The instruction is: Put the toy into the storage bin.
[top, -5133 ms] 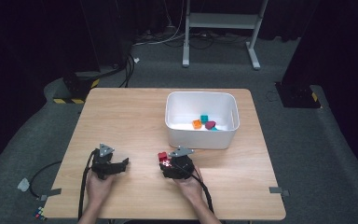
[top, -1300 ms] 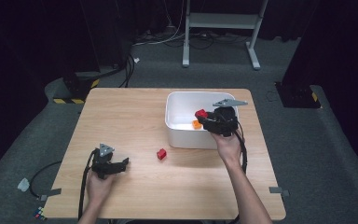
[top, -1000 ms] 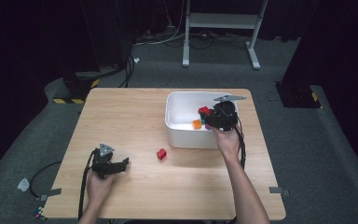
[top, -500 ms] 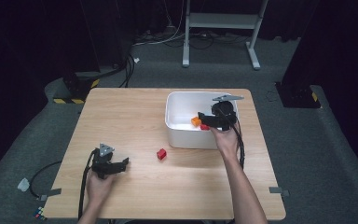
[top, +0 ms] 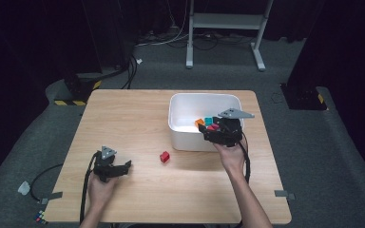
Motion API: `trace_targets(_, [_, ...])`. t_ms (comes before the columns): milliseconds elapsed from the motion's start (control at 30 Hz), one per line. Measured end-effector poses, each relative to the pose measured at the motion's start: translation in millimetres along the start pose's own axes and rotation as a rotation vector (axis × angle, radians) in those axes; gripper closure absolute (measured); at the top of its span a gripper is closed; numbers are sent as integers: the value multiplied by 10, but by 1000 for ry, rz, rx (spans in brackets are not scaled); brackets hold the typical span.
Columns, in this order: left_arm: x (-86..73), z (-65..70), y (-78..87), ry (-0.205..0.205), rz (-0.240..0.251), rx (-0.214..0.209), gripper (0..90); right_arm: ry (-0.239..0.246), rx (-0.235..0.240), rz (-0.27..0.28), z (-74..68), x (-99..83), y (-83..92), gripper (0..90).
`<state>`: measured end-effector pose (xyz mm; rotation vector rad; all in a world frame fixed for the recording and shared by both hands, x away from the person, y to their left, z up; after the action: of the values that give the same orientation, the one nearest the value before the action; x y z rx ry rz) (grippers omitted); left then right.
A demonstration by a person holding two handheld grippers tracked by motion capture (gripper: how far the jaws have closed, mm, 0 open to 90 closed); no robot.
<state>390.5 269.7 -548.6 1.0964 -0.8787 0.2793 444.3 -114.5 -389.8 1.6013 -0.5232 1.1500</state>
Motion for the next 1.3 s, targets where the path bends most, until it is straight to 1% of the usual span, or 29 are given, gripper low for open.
trace_targets(100, [0, 0, 0, 0, 0, 0, 166, 2, 14, 18, -66, -39, 67, 334])
trace_targets(233, [0, 1, 0, 0, 0, 1, 166, 14, 49, 51, -179, -112, 150, 320])
trace_targets(333, [-1, 1, 1, 0, 0, 1, 166, 15, 51, 45, -247, -191, 166, 304])
trace_targets(400, [-2, -1, 3, -3, -3, 1, 166, 15, 64, 49, -287, -268, 168, 304])
trace_targets(533, [-2, -2, 4, -3, -4, 1, 166, 8, 82, 32, -344, -405, 127, 293])
trace_targets(600, [-2, -2, 4, -3, -4, 1, 166, -3, 100, 26, -382, -464, 104, 287])
trace_targets(767, [-2, -1, 4, -3, -4, 2, 166, 7, 122, -11, -466, -589, 46, 278])
trace_targets(900, [-2, -1, 3, -2, -3, 2, 166, 27, 160, -28, -529, -701, -19, 256])
trace_targets(1067, [-2, 0, 3, -1, -2, 2, 166, 63, 169, -57, -635, -846, -121, 256])
trace_targets(1167, [-2, 2, 1, 2, 1, 2, 166, 81, 151, -65, -713, -930, -174, 273])
trace_targets(1233, [-2, 1, 2, 2, 1, 1, 167, 77, 152, -71, -757, -976, -206, 279])
trace_targets(1300, [-3, 1, 3, 0, 1, 0, 167, 88, 148, -75, -796, -1008, -246, 280])
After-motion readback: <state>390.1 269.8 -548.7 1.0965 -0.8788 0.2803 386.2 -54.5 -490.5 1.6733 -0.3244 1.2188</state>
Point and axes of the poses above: each handheld gripper's, and its own axes: y roughly backward along the jaws, x roughly out of its top, z roughly to its right, the point moved 3 cm from there along -y, roughly forward along the jaws, and after that the axes turned 14 degrees about -x, right-handed, at the moved point
